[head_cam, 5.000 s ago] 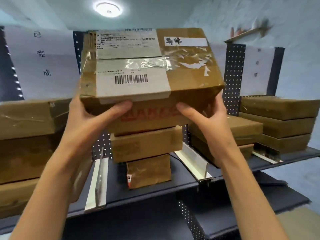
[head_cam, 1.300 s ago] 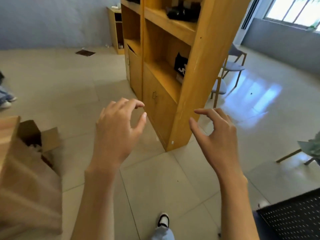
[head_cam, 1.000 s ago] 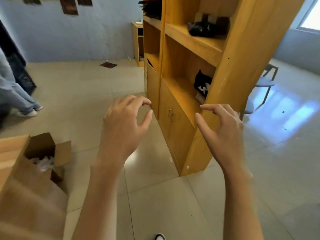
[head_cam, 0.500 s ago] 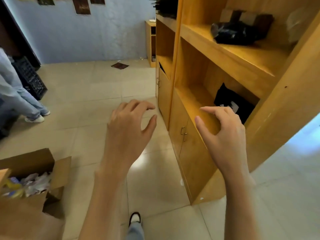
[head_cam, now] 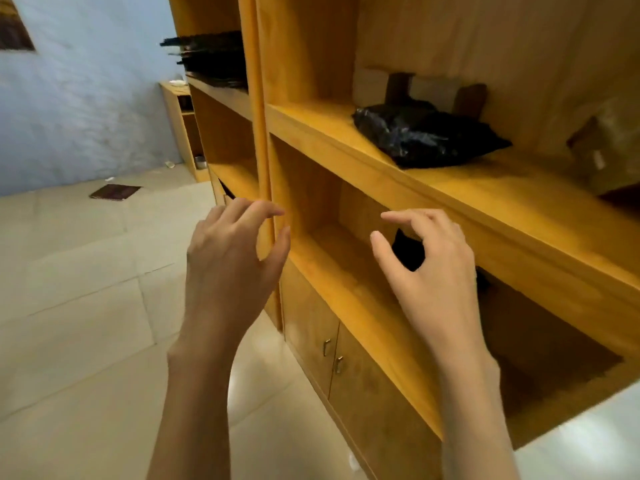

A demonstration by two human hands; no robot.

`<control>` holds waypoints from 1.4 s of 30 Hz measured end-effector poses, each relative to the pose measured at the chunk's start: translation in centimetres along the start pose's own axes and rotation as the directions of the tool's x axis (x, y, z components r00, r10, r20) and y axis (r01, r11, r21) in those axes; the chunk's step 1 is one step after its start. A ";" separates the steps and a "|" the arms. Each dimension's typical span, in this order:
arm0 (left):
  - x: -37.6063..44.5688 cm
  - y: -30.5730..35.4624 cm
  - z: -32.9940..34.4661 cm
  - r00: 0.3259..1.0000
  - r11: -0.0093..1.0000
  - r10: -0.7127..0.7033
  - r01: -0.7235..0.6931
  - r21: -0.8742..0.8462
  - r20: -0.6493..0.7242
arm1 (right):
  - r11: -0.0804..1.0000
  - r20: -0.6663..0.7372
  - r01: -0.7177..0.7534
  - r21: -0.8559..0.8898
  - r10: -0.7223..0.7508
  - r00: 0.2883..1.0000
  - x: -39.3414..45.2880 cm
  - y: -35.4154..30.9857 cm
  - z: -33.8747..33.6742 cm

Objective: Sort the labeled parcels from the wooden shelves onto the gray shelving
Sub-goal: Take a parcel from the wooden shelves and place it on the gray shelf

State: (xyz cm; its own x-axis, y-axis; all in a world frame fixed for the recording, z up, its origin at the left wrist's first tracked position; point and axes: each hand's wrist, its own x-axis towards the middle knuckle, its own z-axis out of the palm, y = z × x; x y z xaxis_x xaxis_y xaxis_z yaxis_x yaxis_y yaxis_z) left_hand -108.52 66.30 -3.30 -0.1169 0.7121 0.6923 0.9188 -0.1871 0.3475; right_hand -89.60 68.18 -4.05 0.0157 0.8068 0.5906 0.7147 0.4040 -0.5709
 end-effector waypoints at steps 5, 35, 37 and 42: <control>7.4 -2.1 6.3 0.991 0.982 0.125 -0.116 -0.146 0.052 | 0.992 -0.134 -0.084 -0.095 0.071 0.988 5.9 1.8 1.7; 21.7 9.0 19.4 0.669 0.431 0.743 -0.502 -0.750 -0.021 | 0.664 -0.771 -0.654 -0.362 0.181 0.611 9.3 3.9 -0.9; 21.0 10.2 19.2 0.652 0.399 0.758 -0.484 -0.779 -0.016 | 0.630 -0.785 -0.688 -0.360 0.195 0.588 8.5 3.8 -1.4; 20.3 13.4 18.8 0.606 0.409 0.793 -0.450 -0.794 0.065 | 0.646 -0.809 -0.719 -0.256 0.263 0.525 7.4 4.3 -3.5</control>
State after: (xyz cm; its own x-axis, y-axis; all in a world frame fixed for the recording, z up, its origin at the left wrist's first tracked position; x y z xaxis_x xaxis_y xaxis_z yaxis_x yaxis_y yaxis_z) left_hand -91.52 91.03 3.51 0.6818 0.3274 0.6542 0.1290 -0.9340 0.3330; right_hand -83.94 74.40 -0.09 0.7621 0.1815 0.6215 0.6300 -0.4291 -0.6473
